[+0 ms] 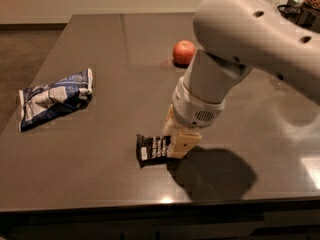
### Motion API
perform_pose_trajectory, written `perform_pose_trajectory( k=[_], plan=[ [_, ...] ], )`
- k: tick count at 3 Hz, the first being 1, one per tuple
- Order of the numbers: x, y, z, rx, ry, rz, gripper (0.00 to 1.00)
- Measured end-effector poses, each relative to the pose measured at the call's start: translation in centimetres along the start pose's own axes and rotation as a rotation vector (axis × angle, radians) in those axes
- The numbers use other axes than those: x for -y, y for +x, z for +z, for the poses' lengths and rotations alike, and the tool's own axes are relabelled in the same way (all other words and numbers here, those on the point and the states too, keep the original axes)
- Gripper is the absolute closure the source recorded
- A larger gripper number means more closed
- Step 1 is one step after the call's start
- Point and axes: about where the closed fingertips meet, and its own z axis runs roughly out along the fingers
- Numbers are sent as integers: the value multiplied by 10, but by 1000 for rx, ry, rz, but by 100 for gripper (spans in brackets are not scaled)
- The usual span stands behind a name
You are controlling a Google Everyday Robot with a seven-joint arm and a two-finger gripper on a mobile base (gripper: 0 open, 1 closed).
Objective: Move rxbar chocolate near apple
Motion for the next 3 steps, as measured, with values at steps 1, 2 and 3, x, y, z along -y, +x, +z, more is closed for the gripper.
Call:
perform_pose_trajectory(
  k=[1, 2, 3],
  plan=[
    [9, 4, -24, 29, -22, 21, 100],
    [16, 1, -55, 61, -26, 13, 100],
    [19, -4, -81, 98, -21, -7, 100]
  ],
)
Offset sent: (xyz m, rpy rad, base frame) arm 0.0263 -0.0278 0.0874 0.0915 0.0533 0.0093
